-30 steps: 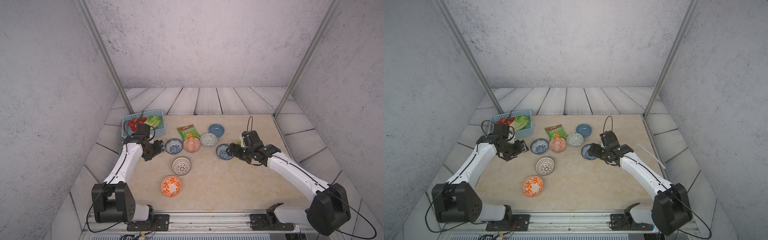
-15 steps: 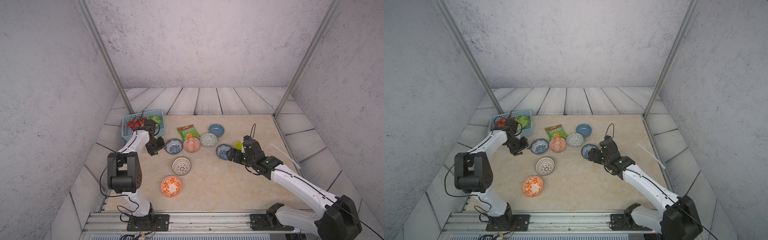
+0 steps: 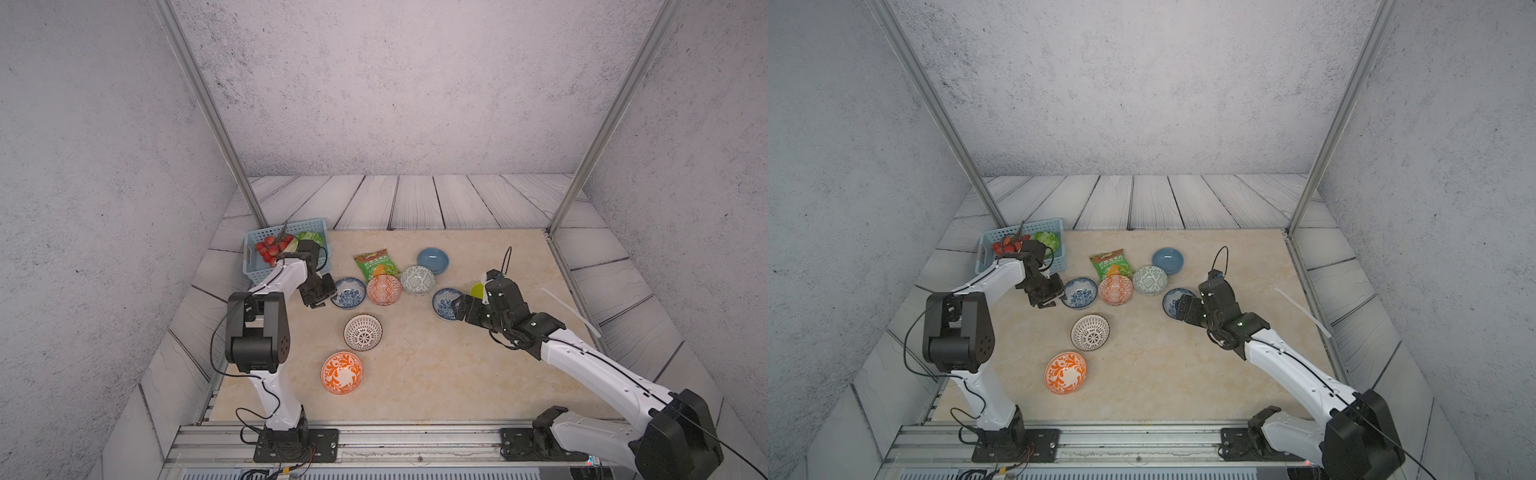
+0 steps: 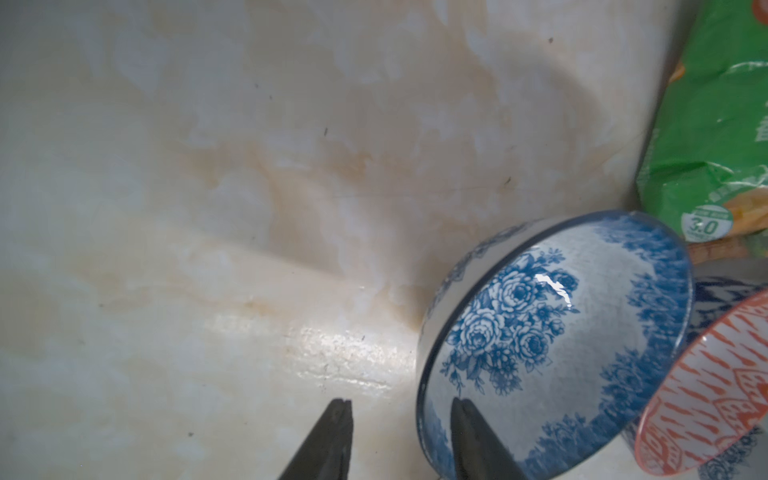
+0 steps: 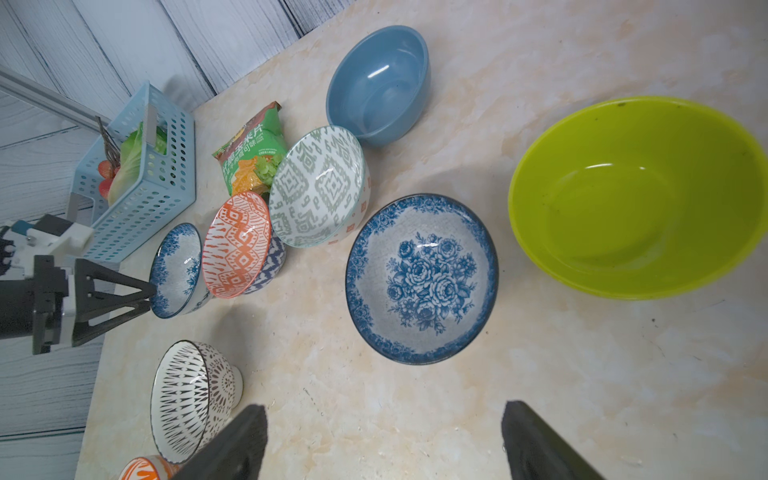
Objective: Stack the bowls
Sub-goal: Pick up the bowl from the center of the board.
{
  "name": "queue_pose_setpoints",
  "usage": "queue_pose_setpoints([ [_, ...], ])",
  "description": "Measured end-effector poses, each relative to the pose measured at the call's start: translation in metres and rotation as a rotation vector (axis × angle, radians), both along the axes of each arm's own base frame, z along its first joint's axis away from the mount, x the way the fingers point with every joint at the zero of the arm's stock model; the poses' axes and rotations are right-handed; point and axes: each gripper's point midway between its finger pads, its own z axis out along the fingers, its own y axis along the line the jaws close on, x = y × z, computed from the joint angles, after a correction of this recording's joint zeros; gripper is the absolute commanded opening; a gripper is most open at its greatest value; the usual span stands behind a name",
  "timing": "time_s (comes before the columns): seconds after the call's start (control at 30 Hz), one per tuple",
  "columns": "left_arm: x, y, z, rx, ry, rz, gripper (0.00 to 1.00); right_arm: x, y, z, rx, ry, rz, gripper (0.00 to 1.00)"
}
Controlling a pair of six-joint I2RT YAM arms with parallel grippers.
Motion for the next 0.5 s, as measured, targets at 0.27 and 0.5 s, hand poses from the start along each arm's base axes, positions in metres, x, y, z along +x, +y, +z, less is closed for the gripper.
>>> queue_pose_setpoints([
  [0.27, 0.0064, -0.0089, 0.0004, -0.002, -0.022, -0.024, 0.20, 0.0000, 0.0000, -0.0007, 0.001, 0.001, -0.001, 0.89],
  [0.5, 0.0069, -0.0075, 0.0003, 0.008, -0.025, -0.025, 0.06, -0.0002, -0.0002, -0.0011, 0.002, 0.002, -0.003, 0.89],
])
